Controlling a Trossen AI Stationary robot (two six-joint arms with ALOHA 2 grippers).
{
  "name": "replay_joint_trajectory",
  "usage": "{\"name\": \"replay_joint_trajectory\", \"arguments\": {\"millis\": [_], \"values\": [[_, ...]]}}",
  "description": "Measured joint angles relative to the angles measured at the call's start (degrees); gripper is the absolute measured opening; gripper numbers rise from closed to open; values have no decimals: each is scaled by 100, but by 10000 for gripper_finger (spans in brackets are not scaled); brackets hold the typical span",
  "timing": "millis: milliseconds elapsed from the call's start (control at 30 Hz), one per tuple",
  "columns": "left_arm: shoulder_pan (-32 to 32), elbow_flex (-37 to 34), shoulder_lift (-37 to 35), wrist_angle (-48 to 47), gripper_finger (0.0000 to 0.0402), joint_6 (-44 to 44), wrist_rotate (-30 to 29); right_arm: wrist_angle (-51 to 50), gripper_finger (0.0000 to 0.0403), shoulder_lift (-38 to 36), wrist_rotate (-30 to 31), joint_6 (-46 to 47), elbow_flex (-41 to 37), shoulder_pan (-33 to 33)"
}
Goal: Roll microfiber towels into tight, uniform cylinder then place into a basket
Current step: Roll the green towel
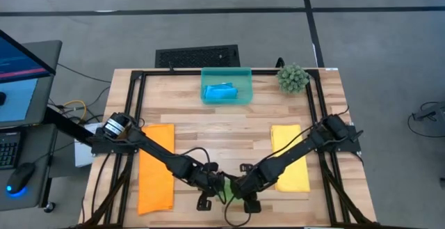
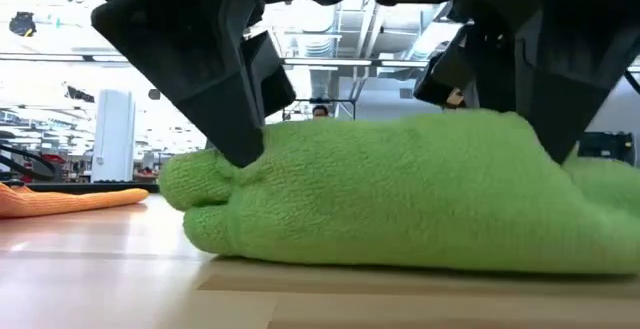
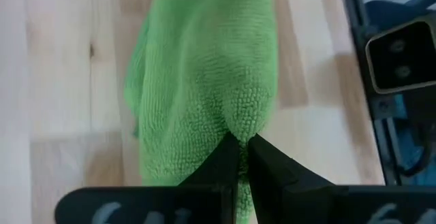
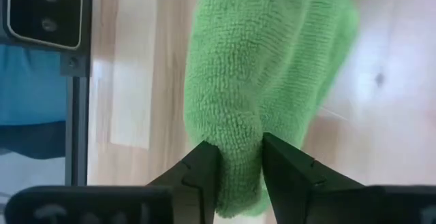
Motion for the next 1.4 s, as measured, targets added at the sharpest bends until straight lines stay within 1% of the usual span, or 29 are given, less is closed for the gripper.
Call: {"name": "replay_joint_trajectory", "arguments": {"millis": [100,200,400,500,700,800,1067,1233,1300,1367,1400], "values": [[2,-15,37,-54,9,-68,17,-66,129,171,-118,154,3,-26],[-19,-19,30,-92,9,-138,15,127,133,382,-367,207,24,-53],[-28,-19,30,-106,9,-168,5,409,149,447,-633,220,22,-89],[-33,-19,29,-102,9,-147,1,472,166,447,-648,220,21,-94],[-33,-15,24,-104,9,-22,-9,478,224,447,-732,193,21,-110],[-39,-15,24,-132,9,135,-12,443,237,447,-855,242,21,-190],[-88,-8,19,-174,9,763,-55,44,229,346,-805,305,12,-303],[-94,-6,13,-195,9,761,-54,-35,224,220,-781,416,-1,-306],[-98,-8,11,-220,9,651,-50,78,223,155,-757,421,12,-308],[-98,-6,11,-219,9,617,-50,-114,224,34,-532,424,-5,-300],[-98,-6,11,-223,9,618,-50,-57,223,-6,-451,426,0,-299]]}}
